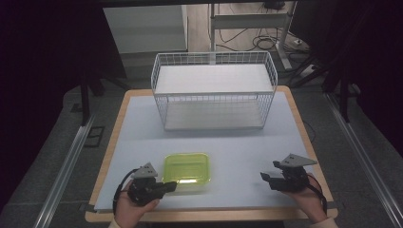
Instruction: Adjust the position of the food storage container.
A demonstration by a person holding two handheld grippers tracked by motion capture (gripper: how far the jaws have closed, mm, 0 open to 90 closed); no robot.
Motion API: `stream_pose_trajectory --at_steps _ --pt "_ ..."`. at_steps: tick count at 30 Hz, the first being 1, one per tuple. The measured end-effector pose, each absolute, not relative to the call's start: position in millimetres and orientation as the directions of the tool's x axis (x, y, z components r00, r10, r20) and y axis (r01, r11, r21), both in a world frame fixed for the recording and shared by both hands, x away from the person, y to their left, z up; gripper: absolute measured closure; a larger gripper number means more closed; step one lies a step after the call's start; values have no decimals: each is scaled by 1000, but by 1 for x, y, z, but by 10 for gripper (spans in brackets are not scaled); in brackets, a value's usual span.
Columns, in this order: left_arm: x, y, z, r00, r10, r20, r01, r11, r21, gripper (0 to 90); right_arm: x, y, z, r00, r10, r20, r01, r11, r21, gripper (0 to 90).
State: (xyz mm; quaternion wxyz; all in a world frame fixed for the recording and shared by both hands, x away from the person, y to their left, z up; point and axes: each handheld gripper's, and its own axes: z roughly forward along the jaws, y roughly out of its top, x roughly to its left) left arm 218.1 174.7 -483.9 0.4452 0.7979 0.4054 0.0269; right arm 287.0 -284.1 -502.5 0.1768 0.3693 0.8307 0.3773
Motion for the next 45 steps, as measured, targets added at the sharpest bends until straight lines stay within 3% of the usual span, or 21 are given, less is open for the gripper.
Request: stream_pose_trajectory --at_steps 5,16,24,45 --pt "229 205 -481 587 743 -320 636 -179 751 895 287 -284 -501 -661 751 -18 475 437 764 311" --pt "259 231 -515 471 822 -320 717 -146 682 896 286 -283 -501 -660 751 -33 469 445 763 311" --pt "269 217 -531 491 804 -334 751 -197 630 896 286 -283 -502 -659 751 -36 470 449 760 311" --pt "274 194 -536 516 787 -338 759 -237 607 896 286 -282 -503 -660 751 -38 470 452 758 311"
